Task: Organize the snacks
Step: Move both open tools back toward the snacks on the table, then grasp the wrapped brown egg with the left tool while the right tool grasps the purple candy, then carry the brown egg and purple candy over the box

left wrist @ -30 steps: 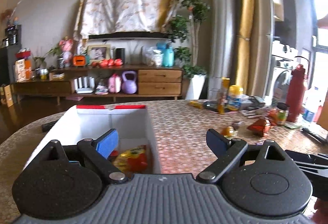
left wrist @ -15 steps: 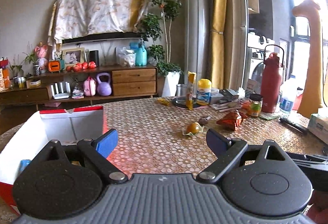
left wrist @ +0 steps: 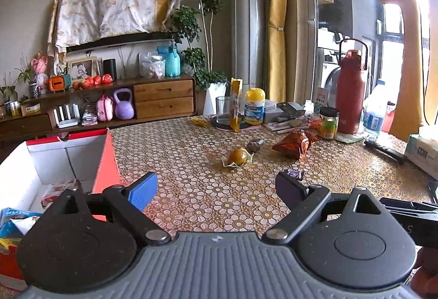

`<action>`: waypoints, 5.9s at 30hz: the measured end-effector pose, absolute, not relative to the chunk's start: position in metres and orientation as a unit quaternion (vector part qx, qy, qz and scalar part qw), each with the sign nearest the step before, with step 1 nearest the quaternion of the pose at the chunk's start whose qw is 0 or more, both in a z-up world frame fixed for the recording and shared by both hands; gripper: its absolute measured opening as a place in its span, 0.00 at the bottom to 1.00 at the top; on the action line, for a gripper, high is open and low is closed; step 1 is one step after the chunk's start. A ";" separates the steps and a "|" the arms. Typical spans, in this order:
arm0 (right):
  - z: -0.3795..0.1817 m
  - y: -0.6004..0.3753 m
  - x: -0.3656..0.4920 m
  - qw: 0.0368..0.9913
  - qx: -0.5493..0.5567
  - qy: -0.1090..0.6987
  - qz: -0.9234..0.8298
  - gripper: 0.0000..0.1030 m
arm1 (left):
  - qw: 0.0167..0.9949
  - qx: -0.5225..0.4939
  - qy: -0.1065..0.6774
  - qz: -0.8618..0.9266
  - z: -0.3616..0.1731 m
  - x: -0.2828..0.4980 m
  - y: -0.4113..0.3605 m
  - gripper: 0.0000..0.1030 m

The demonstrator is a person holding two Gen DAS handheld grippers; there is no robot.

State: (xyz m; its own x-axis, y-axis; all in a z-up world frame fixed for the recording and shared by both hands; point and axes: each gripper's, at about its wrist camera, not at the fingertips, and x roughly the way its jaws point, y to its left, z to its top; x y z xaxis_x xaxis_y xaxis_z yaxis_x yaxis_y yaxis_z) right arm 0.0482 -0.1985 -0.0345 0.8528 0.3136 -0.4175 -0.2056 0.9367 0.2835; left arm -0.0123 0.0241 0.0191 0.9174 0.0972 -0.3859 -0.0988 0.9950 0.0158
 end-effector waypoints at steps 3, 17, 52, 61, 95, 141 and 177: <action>-0.039 -0.202 0.052 0.955 0.117 0.239 0.132 0.71 | 0.979 0.002 0.197 0.045 0.015 -0.004 0.023 0.91; -0.049 -0.212 0.082 0.958 0.097 0.242 0.118 0.73 | 0.976 0.016 0.215 0.032 -0.007 0.059 0.012 0.91; -0.060 -0.208 0.156 0.944 0.105 0.269 0.163 0.76 | 0.947 0.061 0.312 0.036 -0.084 0.261 0.007 0.91; -0.059 -0.194 0.173 0.942 0.085 0.272 0.174 0.76 | 0.948 0.043 0.315 0.013 -0.083 0.259 0.011 0.58; -0.078 -0.148 0.220 0.943 -0.001 0.297 0.150 0.19 | 0.952 -0.020 0.303 0.041 -0.039 0.176 0.033 0.52; -0.003 -0.126 0.054 0.957 0.005 0.234 0.170 0.19 | 0.965 -0.057 0.251 0.044 0.011 -0.023 0.060 0.52; 0.048 0.018 0.009 0.932 -0.049 0.173 0.315 0.19 | 0.960 -0.103 0.187 0.183 0.048 -0.071 0.200 0.52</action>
State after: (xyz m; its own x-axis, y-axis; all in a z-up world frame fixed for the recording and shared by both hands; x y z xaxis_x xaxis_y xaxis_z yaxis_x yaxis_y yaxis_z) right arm 0.0092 0.0177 0.0481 0.7418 0.5693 -0.3544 -0.6035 0.7972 0.0172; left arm -0.0711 0.2003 0.0476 0.8631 0.3119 -0.3972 -0.3890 0.9121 -0.1291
